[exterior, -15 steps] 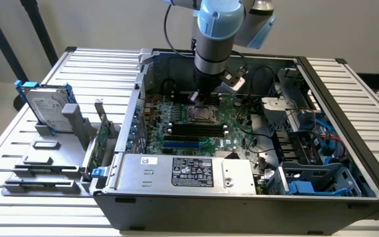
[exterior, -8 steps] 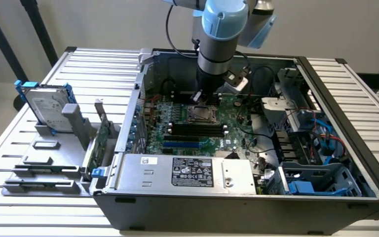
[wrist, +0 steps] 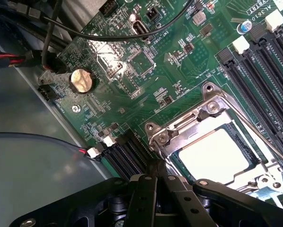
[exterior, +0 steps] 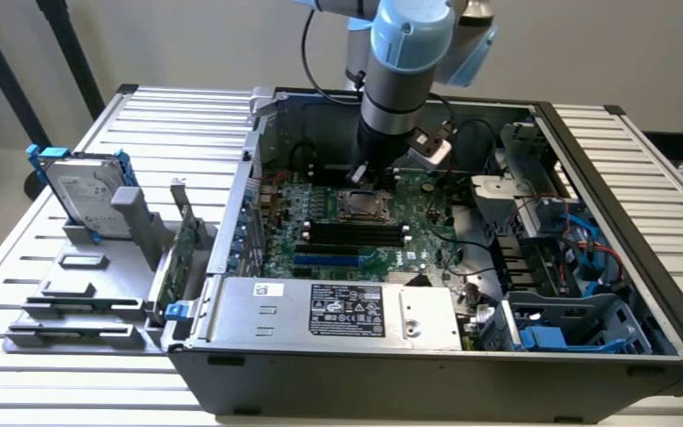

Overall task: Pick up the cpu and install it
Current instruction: 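Install the first cpu locking lever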

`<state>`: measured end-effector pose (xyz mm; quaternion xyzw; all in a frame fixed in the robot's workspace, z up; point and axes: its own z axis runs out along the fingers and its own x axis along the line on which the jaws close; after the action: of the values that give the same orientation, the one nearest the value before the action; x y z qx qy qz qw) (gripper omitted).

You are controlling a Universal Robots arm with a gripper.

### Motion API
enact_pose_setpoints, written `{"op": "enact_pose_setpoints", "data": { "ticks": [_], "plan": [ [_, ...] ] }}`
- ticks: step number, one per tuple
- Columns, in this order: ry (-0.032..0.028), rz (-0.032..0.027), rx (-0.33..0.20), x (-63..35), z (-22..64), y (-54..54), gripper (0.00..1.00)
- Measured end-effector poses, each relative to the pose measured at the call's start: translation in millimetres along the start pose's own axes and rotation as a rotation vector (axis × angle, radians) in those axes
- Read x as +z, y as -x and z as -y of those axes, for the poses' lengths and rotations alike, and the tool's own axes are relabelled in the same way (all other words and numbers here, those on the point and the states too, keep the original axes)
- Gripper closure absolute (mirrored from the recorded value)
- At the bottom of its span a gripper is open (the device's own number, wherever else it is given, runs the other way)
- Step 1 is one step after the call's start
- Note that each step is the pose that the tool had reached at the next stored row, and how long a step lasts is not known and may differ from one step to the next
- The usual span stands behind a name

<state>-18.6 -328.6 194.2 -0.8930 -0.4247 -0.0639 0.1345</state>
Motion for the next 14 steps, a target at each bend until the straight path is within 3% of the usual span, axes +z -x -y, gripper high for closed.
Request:
{"op": "enact_pose_setpoints", "data": {
  "ticks": [6,10,14],
  "plan": [
    [-0.0111,0.0021,0.002,-0.2,-1.3,0.0,0.89],
    [-0.0235,-0.0029,0.003,-0.6,-2.3,0.6,0.89],
    [-0.0296,-0.008,0.003,-0.8,-3.4,0.6,0.89]
  ]
}}
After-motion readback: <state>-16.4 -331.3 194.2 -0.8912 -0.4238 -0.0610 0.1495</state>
